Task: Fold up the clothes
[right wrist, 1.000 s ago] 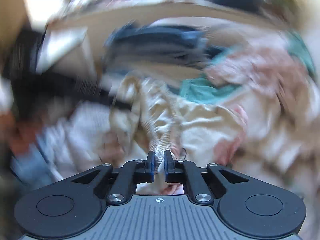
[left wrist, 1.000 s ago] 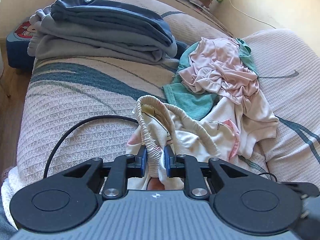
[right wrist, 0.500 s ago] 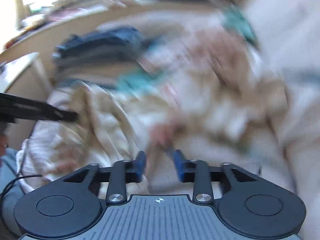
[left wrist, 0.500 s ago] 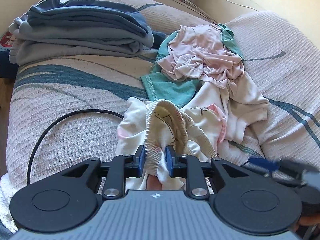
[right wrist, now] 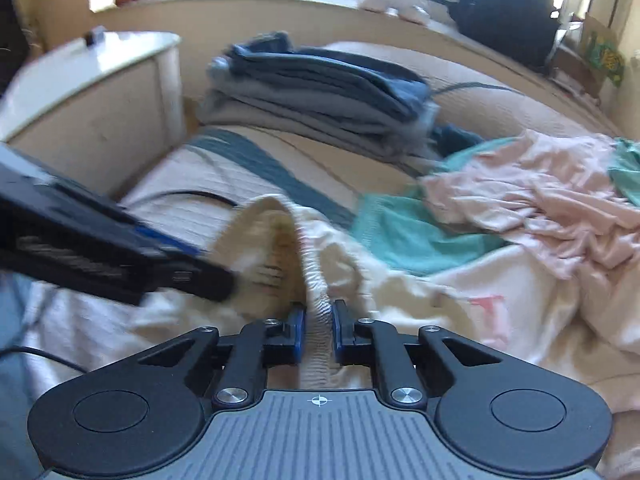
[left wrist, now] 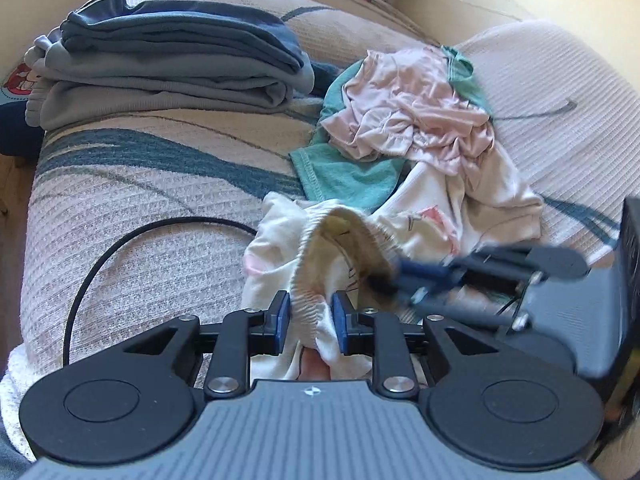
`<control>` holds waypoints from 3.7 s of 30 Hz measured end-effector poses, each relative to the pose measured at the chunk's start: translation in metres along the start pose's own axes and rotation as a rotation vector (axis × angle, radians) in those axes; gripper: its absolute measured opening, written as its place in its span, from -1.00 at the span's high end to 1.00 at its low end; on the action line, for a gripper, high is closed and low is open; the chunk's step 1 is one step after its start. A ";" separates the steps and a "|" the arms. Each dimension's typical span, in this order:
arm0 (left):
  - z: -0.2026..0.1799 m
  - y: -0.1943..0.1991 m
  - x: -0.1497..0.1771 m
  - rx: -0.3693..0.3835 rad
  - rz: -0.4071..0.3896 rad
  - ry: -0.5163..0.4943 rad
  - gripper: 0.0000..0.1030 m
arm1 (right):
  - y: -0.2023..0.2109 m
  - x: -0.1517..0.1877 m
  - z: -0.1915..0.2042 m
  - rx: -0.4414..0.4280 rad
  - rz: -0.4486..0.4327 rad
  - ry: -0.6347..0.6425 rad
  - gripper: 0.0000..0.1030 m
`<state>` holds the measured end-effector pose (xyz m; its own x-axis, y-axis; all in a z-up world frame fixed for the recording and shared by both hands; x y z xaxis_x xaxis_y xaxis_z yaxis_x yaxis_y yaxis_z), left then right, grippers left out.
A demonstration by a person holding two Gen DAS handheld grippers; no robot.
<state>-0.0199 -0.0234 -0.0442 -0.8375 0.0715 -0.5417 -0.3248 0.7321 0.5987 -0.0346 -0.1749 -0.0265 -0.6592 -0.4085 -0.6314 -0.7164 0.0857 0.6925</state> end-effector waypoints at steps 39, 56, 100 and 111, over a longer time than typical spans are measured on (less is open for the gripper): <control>0.000 0.006 0.008 -0.148 0.137 -0.101 -0.66 | 0.009 0.028 0.019 -0.042 0.102 -0.008 0.44; -0.008 -0.009 -0.014 -0.125 0.146 -0.061 -1.00 | 0.092 0.078 -0.057 -0.183 0.205 -0.464 0.85; -0.023 -0.060 -0.032 -0.242 0.095 -0.275 0.79 | 0.036 0.102 -0.022 -0.248 0.383 -0.664 0.85; -0.003 0.045 -0.062 -0.397 -0.163 -0.186 0.79 | 0.055 -0.004 -0.030 -0.227 0.060 -0.431 0.84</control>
<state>0.0161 0.0030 0.0175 -0.6805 0.1240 -0.7222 -0.6187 0.4308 0.6570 -0.0650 -0.1955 0.0248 -0.7668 0.0081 -0.6418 -0.6378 -0.1220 0.7605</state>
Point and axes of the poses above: each gripper's, at about its wrist camera, not at the fingertips, and y roughly against the way its jaws point, z to its left, x to its underside, the point moved 3 cm from there along -y, roughly the way its jaws point, and after that the axes turned 15 degrees about x, right-handed, at the moved point
